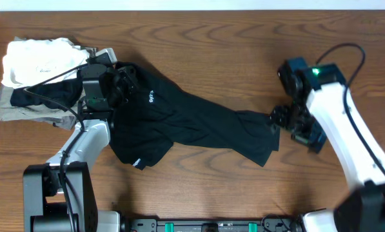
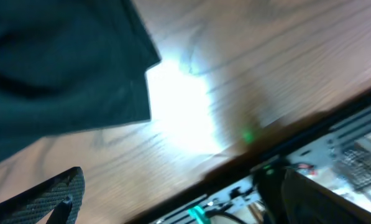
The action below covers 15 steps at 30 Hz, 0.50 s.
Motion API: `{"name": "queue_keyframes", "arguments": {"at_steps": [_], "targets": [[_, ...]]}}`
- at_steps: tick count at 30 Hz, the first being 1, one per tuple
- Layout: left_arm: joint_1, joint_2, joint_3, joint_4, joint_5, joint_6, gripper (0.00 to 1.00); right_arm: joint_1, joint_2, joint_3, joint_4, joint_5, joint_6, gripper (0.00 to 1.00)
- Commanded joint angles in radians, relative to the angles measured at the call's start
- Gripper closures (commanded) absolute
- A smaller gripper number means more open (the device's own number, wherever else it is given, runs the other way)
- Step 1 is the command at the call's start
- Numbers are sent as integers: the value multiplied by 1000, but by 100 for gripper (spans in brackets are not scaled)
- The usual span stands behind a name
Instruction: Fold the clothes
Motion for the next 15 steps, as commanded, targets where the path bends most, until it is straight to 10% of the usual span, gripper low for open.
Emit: {"name": "queue_keyframes", "arguments": {"at_steps": [1,7,11,15], "targets": [[-2,-9,10,-5,10,-9,94,16,-141,-76,47,-91,-14,1],[-2,-9,10,-31,11,-9,94,71,-249,-245,211,-219,-57,9],[-2,-9,10,-51,11,-9,94,97,-246,-350,309,-251,-27,34],[-2,-9,10,-54,11,-9,94,97,-246,-437,441,-244,-21,32]]}}
